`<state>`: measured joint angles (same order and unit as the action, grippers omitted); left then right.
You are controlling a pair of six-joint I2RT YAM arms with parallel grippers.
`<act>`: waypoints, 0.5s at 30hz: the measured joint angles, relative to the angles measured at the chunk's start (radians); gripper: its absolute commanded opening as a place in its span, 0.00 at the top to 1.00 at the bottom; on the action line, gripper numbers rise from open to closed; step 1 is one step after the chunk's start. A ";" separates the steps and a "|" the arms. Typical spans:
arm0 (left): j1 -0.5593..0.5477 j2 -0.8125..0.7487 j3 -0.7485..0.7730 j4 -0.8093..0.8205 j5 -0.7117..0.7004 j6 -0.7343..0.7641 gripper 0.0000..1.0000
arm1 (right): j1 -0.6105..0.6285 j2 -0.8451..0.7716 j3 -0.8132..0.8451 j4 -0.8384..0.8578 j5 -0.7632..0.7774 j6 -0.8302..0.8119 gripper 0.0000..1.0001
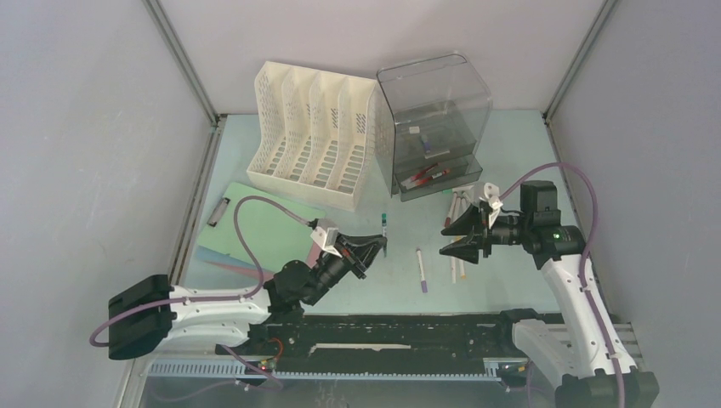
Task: Organize the desk
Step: Pick up the stationery from the center of the board.
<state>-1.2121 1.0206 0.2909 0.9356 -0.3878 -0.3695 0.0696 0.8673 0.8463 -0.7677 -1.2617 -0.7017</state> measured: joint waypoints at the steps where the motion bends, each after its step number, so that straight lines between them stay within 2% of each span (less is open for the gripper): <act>1: 0.001 0.003 0.000 0.014 0.005 -0.009 1.00 | 0.008 0.002 -0.003 0.011 -0.003 0.008 0.43; 15: 0.005 0.190 0.001 0.273 0.069 -0.131 1.00 | 0.182 0.080 -0.056 0.190 0.016 0.200 0.43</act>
<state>-1.2076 1.2106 0.2916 1.2083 -0.3183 -0.5003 0.2520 0.9474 0.7906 -0.5777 -1.2453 -0.5014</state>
